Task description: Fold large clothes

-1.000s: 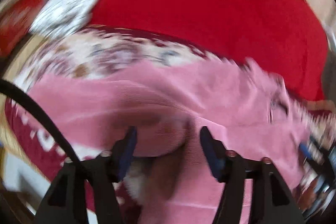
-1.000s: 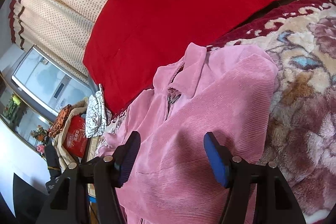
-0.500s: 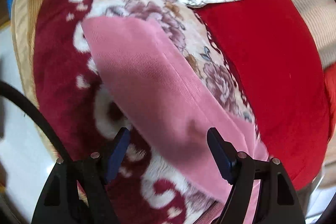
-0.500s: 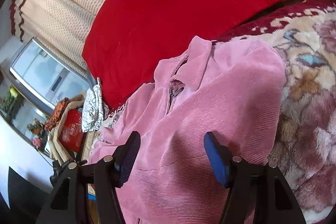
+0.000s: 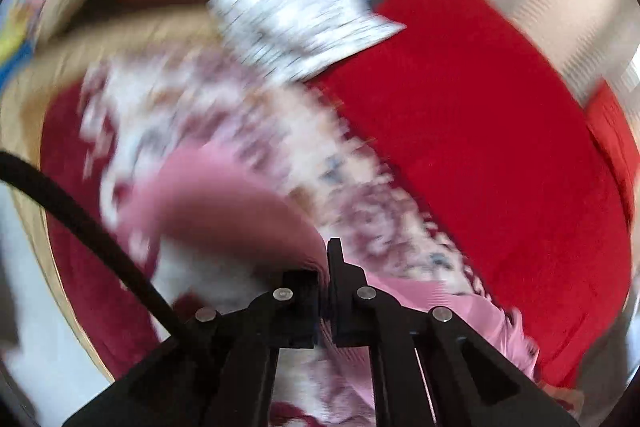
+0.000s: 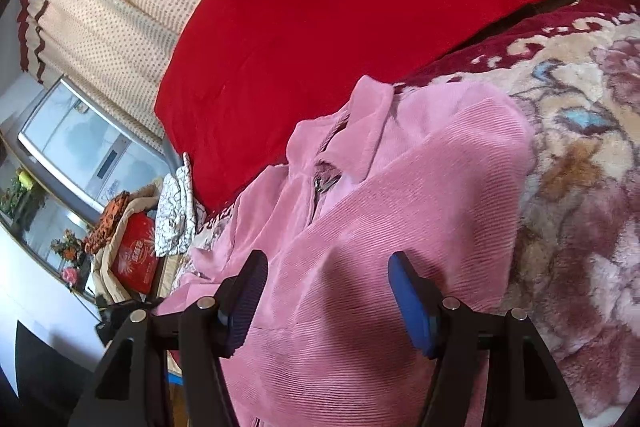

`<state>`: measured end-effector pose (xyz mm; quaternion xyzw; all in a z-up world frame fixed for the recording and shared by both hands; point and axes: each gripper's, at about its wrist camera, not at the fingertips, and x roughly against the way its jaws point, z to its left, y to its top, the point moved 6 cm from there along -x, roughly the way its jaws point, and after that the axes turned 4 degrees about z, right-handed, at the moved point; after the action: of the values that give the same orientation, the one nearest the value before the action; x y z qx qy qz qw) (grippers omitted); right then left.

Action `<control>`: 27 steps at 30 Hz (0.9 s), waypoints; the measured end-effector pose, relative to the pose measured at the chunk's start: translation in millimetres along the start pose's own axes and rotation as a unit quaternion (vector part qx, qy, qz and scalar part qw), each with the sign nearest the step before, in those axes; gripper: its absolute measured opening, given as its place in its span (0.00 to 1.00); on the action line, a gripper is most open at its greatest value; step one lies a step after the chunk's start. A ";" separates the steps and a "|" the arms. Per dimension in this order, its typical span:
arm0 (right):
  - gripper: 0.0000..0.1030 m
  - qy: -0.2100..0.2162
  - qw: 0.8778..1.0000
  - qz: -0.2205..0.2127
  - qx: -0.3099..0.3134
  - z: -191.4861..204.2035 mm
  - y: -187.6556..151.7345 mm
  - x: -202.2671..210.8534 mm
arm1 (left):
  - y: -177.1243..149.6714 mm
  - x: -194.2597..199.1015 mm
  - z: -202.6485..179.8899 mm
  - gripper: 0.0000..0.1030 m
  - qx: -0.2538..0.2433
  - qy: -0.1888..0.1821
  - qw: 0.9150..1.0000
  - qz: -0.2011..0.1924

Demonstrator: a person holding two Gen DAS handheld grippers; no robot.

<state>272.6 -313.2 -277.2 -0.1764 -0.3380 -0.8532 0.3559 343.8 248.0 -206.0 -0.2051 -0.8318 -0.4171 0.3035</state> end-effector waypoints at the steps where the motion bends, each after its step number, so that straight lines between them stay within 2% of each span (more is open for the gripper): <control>1: 0.65 0.001 1.000 -0.004 -0.006 -2.7 1.7 3.2 | 4.2 13.0 -22.1 0.03 -0.037 -0.007 0.999 -0.014; 2: 0.65 0.003 1.000 -0.007 -0.011 -4.6 3.0 5.6 | 6.4 24.2 -43.5 0.03 -0.071 -0.013 0.997 -0.026; 5: 0.65 0.009 1.000 -0.018 -0.023 -9.0 7.0 14.6 | 0.0 58.7 -121.7 0.03 -0.188 -0.037 0.980 -0.057; 8: 0.65 0.009 0.999 -0.030 -0.027 -11.3 10.4 22.9 | -30.8 82.4 -202.7 0.03 -0.291 -0.078 0.952 -0.060; 9: 0.65 0.010 0.999 -0.034 -0.031 -13.0 11.8 26.5 | -49.5 88.6 -233.7 0.03 -0.329 -0.096 0.938 -0.053; 11: 0.65 0.014 0.998 -0.041 -0.040 -15.7 14.3 31.6 | -81.6 93.3 -274.5 0.03 -0.381 -0.121 0.916 -0.034; 12: 0.65 0.017 0.998 -0.044 -0.046 -17.6 15.5 34.3 | -103.3 93.8 -295.6 0.03 -0.411 -0.133 0.902 -0.019; 13: 0.65 0.020 0.997 -0.047 -0.052 -19.6 16.8 37.0 | -127.8 92.0 -314.6 0.03 -0.443 -0.145 0.885 0.004; 14: 0.65 0.023 0.997 -0.051 -0.059 -22.2 18.4 39.8 | -157.2 88.8 -331.6 0.05 -0.479 -0.156 0.863 0.037; 15: 0.65 0.026 0.996 -0.054 -0.066 -24.5 19.7 42.4 | -175.9 86.3 -339.8 0.09 -0.502 -0.162 0.848 0.057; 16: 0.65 0.029 0.995 -0.056 -0.074 -27.4 21.1 44.8 | -199.4 83.7 -346.1 0.24 -0.532 -0.166 0.826 0.081; 17: 0.65 0.031 0.994 -0.060 -0.083 -31.0 22.7 47.7 | -215.7 83.5 -347.1 0.44 -0.554 -0.167 0.810 0.093; 18: 0.65 0.032 0.994 -0.062 -0.089 -34.1 24.1 49.8 | -230.4 83.5 -345.5 0.51 -0.578 -0.166 0.794 0.091; 19: 0.65 0.033 0.993 -0.066 -0.098 -37.8 25.4 52.6 | -235.5 84.1 -341.7 0.57 -0.590 -0.163 0.787 0.079; 20: 0.65 0.033 0.992 -0.068 -0.103 -40.3 26.3 54.4 | -234.6 82.9 -337.0 0.58 -0.595 -0.159 0.785 0.068; 21: 0.65 0.033 0.991 -0.071 -0.107 -42.6 27.4 56.3 | -230.3 80.7 -329.6 0.58 -0.591 -0.154 0.789 0.065; 23: 0.65 0.035 0.990 -0.075 -0.113 -45.3 29.8 58.7 | -210.6 72.7 -317.5 0.63 -0.557 -0.153 0.813 0.075; 24: 0.65 0.036 0.990 -0.076 -0.115 -45.9 30.2 59.4 | -193.5 69.0 -309.3 0.66 -0.525 -0.155 0.833 0.081; 27: 0.65 0.042 0.989 -0.073 -0.120 -44.5 30.1 56.9 | -156.2 58.4 -284.2 0.72 -0.452 -0.152 0.875 0.085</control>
<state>252.8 -387.8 -264.4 -0.1570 -0.2300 -0.9180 0.2823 303.0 -68.2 -122.5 -0.4505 -0.5682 -0.6838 0.0818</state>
